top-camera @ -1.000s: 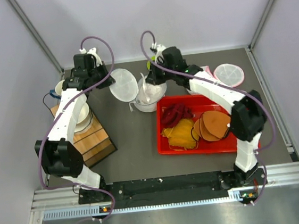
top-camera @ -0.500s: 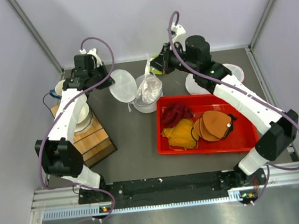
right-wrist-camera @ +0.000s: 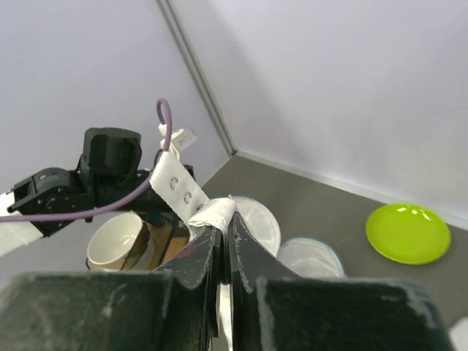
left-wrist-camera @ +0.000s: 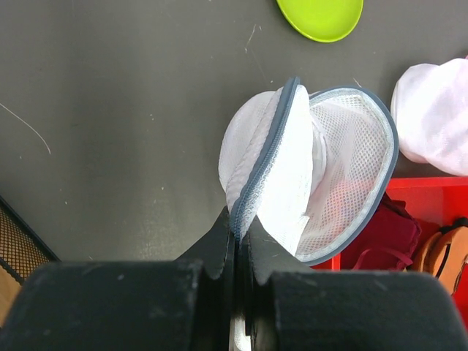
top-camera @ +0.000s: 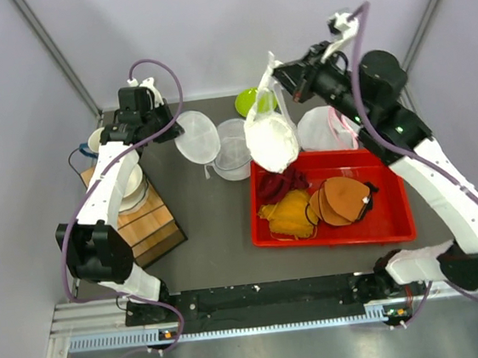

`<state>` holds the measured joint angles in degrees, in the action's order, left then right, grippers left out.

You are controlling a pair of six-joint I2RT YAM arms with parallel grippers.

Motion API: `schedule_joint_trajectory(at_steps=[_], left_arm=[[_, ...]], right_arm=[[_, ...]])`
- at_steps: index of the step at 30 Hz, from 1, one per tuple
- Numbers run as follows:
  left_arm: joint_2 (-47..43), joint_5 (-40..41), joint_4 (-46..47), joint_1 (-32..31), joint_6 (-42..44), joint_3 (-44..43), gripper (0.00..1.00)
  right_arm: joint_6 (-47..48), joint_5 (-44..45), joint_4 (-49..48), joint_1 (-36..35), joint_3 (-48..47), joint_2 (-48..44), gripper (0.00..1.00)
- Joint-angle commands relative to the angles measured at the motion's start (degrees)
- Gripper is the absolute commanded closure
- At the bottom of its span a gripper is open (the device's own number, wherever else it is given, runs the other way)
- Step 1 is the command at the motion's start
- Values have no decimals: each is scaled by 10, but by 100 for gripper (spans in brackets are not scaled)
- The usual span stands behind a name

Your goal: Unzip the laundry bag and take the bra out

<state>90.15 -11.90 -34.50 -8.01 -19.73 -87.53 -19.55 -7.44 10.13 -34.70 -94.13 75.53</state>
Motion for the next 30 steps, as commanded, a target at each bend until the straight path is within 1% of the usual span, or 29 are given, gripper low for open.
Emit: schedule_joint_trajectory(at_steps=[1, 3, 4, 6, 7, 8, 14, 21, 24, 30], left_arm=[[-9, 9, 19, 3, -12, -33, 100], [0, 17, 19, 3, -13, -59, 100], [5, 19, 19, 3, -13, -69, 100], [24, 22, 14, 3, -14, -105, 100], [33, 23, 11, 3, -13, -119, 100], [40, 23, 6, 3, -14, -149, 100], [84, 19, -5, 5, -19, -231, 100], [136, 13, -4, 16, -25, -285, 100], [165, 10, -21, 18, -26, -329, 100], [207, 14, -22, 30, -29, -369, 100]], right_arm=[[39, 66, 40, 9, 48, -85, 100], [48, 87, 58, 19, 90, -109, 100], [48, 91, 78, 36, 104, -130, 100], [40, 90, 95, 57, 149, -150, 100], [36, 89, 107, 80, 165, -171, 100], [33, 88, 113, 88, 198, -181, 100], [22, 138, 171, 138, 301, -252, 100], [36, 158, 208, 197, 344, -282, 100], [39, 164, 217, 215, 352, -282, 100], [33, 168, 217, 229, 380, -277, 100]])
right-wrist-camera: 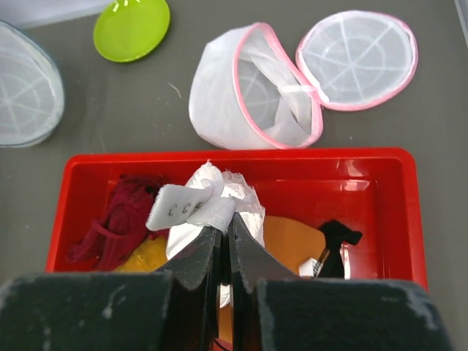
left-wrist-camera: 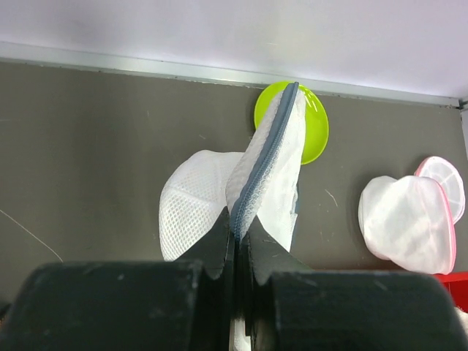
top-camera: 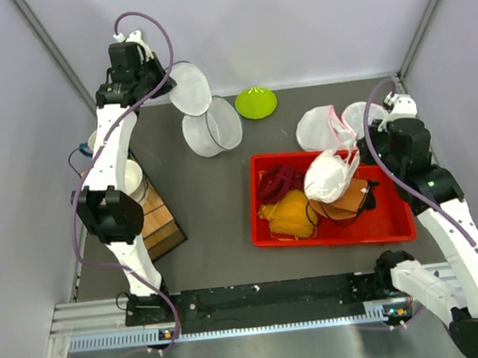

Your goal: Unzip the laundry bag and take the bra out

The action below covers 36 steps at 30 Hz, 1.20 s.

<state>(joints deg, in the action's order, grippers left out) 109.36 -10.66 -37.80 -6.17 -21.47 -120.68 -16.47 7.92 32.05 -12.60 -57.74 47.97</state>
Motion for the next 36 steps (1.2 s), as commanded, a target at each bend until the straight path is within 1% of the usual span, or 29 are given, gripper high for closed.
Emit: schedule_joint_trajectory(at_steps=[1, 5, 6, 7, 8, 9, 10, 14, 16, 21, 24, 26, 28, 29, 30, 31, 32, 33, 36], left_arm=[[19, 5, 12, 14, -13, -39, 100], [37, 49, 17, 22, -10, -38, 100], [42, 47, 14, 25, -10, -41, 99], [46, 42, 9, 26, -9, -51, 59], [52, 39, 2, 26, -9, -56, 33], [50, 40, -3, 25, -8, -59, 20], [45, 42, -6, 25, -9, -54, 3], [-12, 81, -10, 24, 13, -33, 1], [-34, 91, -14, 22, 30, -25, 1], [-104, 86, -29, -14, 64, 0, 1], [-145, 80, -29, -47, 78, 40, 1], [-177, 71, -25, -71, 84, 84, 1], [-206, 53, 4, -81, 72, 161, 1], [-244, 19, 30, -88, 65, 197, 1], [-266, 6, 100, -90, 63, 287, 1], [-288, -1, 132, -93, 56, 328, 1], [-322, -4, 153, -96, 50, 360, 1], [-333, -7, 164, -97, 46, 407, 1], [-356, -18, 170, -100, 42, 446, 1]], right_arm=[[-2, 14, -2, 9, 21, -2, 100], [-13, 5, -5, 10, 53, -1, 100], [-14, -1, -3, 9, 54, 7, 100], [-12, -8, -1, 8, 53, 18, 59], [-13, -12, 7, 10, 47, 37, 41], [-14, -12, 9, 9, 45, 48, 26], [-15, -10, 9, 9, 42, 54, 1], [-13, 30, 9, 9, 7, 74, 1], [-3, 32, 10, 9, -11, 92, 1], [-5, 14, 21, 10, -83, 151, 1], [-15, 4, 24, 8, -118, 187, 1], [-19, 3, 24, 9, -133, 204, 1], [-20, 0, 23, 9, -140, 212, 1], [-22, -2, 22, 9, -139, 212, 1], [-23, -2, 22, 10, -136, 210, 1], [-23, 0, 21, 9, -133, 209, 1], [-21, 5, 20, 10, -132, 209, 1], [-20, 9, 20, 9, -131, 209, 1], [-15, 17, 20, 9, -128, 203, 1]])
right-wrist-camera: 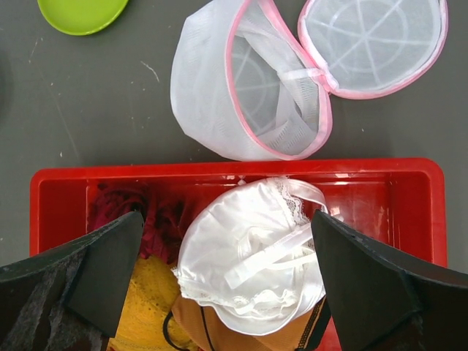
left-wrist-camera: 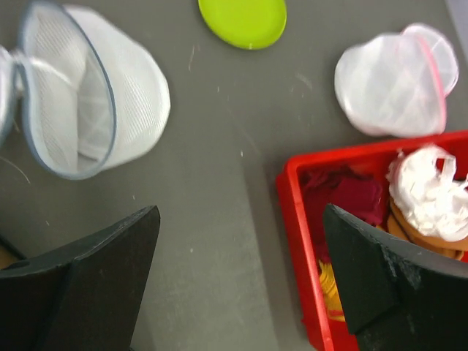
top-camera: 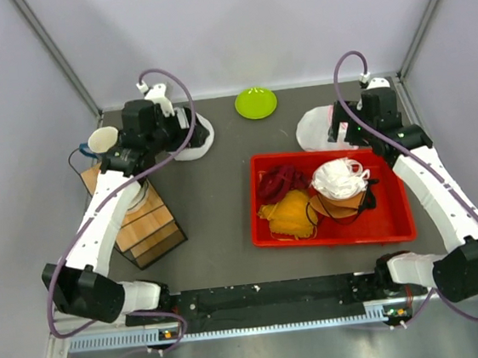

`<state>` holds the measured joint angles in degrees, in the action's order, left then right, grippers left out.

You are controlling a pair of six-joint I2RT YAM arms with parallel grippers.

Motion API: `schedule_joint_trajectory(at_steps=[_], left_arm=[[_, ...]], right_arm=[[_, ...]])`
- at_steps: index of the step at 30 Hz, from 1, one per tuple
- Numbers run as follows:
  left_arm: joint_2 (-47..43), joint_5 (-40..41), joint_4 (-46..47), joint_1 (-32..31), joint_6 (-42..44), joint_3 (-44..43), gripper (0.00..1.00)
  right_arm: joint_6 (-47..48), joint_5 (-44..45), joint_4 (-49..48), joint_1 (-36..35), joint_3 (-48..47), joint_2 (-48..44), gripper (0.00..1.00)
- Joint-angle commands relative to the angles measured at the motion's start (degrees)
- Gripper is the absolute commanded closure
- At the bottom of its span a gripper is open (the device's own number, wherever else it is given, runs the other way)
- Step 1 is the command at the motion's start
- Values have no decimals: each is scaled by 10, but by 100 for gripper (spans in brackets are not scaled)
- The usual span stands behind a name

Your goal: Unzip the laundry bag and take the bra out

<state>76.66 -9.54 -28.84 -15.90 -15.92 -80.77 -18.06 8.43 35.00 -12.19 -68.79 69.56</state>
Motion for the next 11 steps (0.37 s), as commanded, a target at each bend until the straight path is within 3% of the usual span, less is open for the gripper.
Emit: schedule_joint_trajectory(at_steps=[1, 11], left_arm=[[-35, -32, 79, -3, -12, 54, 1], [-55, -51, 70, -6, -5, 77, 1]], right_arm=[[1, 12, -10, 5, -16, -14, 1], [-6, 28, -16, 5, 2, -41, 1]])
